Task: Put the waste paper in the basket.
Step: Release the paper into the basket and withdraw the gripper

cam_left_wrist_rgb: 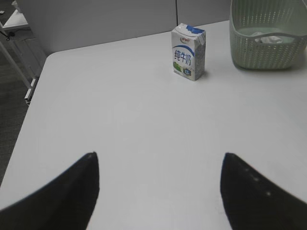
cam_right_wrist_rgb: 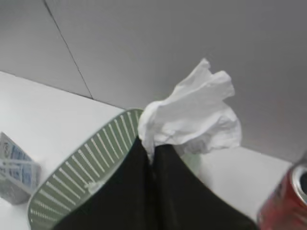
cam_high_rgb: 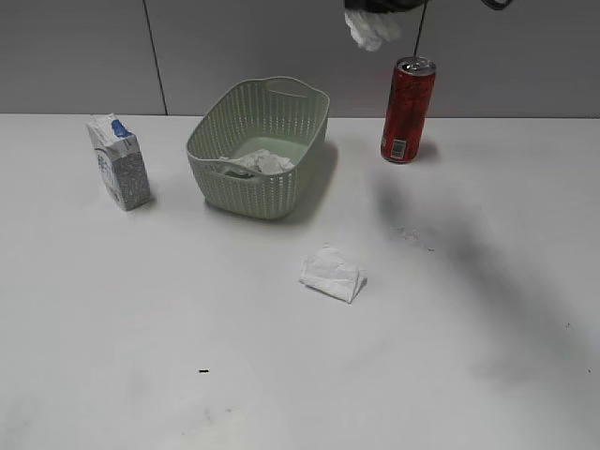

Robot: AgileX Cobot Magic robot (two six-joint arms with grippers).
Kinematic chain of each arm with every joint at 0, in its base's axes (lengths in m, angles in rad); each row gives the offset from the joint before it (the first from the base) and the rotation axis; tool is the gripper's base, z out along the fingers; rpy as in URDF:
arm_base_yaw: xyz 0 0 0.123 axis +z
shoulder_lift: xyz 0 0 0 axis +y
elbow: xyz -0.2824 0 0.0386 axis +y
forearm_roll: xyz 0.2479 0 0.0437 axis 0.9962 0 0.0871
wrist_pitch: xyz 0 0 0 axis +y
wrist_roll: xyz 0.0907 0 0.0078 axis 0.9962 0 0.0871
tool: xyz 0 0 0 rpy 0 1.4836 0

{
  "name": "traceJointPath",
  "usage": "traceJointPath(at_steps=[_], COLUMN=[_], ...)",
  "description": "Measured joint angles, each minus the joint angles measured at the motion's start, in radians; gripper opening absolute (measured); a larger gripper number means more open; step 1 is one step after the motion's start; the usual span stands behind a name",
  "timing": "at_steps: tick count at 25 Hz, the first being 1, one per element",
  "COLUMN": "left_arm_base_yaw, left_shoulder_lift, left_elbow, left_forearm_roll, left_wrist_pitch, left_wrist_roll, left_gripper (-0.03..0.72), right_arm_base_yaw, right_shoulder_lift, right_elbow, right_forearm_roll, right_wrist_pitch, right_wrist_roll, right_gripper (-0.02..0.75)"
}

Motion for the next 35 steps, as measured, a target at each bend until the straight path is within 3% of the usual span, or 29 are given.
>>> traceJointPath(at_steps=[8,13,15,19,20,27,32,35], left_arm_base_yaw=[0.000,0.000,0.000,0.000,0.000,0.000,0.000,0.000], left_shoulder_lift=[0.000,0.000,0.000,0.000,0.000,0.001,0.111,0.230], left_elbow=[0.000,0.000,0.000,0.000,0.000,-0.001,-0.047,-0.087], left_forearm_roll=[0.000,0.000,0.000,0.000,0.000,0.000,0.000,-0.020], left_wrist_pitch=[0.000,0.000,0.000,0.000,0.000,-0.008,-0.059,-0.096], left_wrist_roll=[0.000,0.000,0.000,0.000,0.000,0.000,0.007,0.082], left_gripper=[0.575,0.573,0.573,0.565,0.564,0.561,0.561,0.561], right_arm_base_yaw=[0.073,0.092,0.098,0.102,0.102,0.100,0.075,0.032], right_shoulder_lift=[0.203,0.319,0.346,0.358,0.354,0.209,0.104,0.087], right_elbow=[-0.020,-0.020,-0.020,-0.020,-0.020,-0.021,-0.023,-0.023], right_forearm_roll=[-0.001,-0.003,-0.006,-0.013,-0.021,-0.054,-0.115,-0.110], right_wrist_pitch=[-0.325,-0.345,-0.294,-0.231,-0.221,-0.009,0.300,0.497], right_wrist_roll=[-0.020,-0.021,-0.021,-0.022,-0.022,-0.024,-0.043,-0.089], right_gripper=[-0.003,0.039,0.155,0.559,0.593,0.574,0.573,0.573])
